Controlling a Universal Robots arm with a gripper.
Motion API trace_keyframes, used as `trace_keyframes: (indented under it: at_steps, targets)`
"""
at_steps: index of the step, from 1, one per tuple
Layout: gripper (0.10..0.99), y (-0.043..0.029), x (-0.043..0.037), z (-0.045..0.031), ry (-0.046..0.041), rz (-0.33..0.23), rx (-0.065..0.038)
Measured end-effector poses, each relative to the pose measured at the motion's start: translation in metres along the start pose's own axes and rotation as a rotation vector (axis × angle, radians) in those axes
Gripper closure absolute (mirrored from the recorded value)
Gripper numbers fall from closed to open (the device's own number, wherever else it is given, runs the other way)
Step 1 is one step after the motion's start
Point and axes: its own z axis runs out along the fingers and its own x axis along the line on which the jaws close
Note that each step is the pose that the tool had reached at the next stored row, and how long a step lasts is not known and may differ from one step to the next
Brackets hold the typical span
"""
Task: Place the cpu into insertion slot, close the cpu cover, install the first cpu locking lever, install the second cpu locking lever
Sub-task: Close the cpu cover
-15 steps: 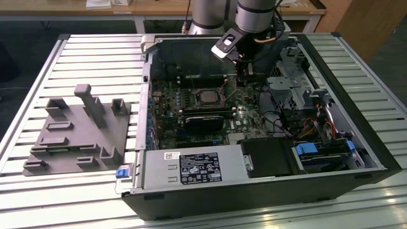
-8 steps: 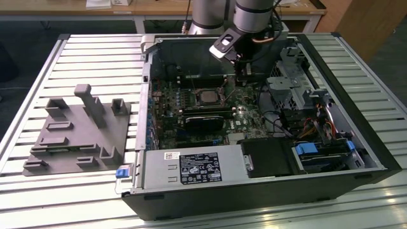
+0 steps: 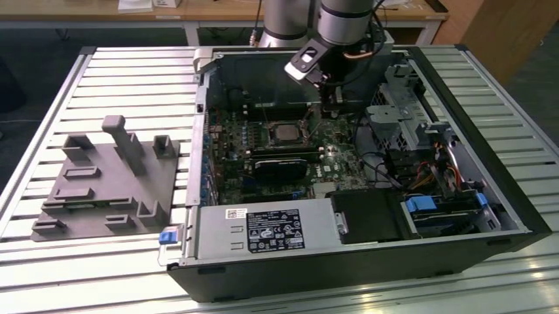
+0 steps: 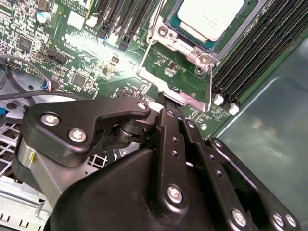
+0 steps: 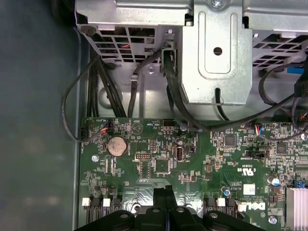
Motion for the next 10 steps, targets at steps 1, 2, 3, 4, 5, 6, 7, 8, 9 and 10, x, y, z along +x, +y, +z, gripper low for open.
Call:
trace_keyframes:
  at_steps: [1,2,3,4,5,6,7,8,9,10]
  targets:
    - [0.980,-0.0006,0.0000,0.0000,0.0000,0.000,0.000]
    - [0.980,-0.0012,0.0000,0.0000,-0.0001,0.000,0.000]
    - [0.980,-0.0017,0.0000,0.0000,0.0000,0.000,0.000]
    - [0.980,-0.0023,0.0000,0.0000,0.0000,0.000,0.000]
    - [0.980,-0.0029,0.0000,0.0001,0.0000,0.000,0.000]
    - [0.980,-0.0036,0.0000,0.0000,0.0000,0.000,0.000]
    - [0.980,-0.0042,0.0000,0.0001,0.0000,0.000,0.000]
    - [0.980,-0.0050,0.0000,0.0001,0.0000,0.000,0.000]
    - [0.980,-0.0058,0.0000,0.0001,0.0000,0.000,0.000]
    - [0.980,-0.0065,0.0000,0.0001,-0.0001,0.000,0.000]
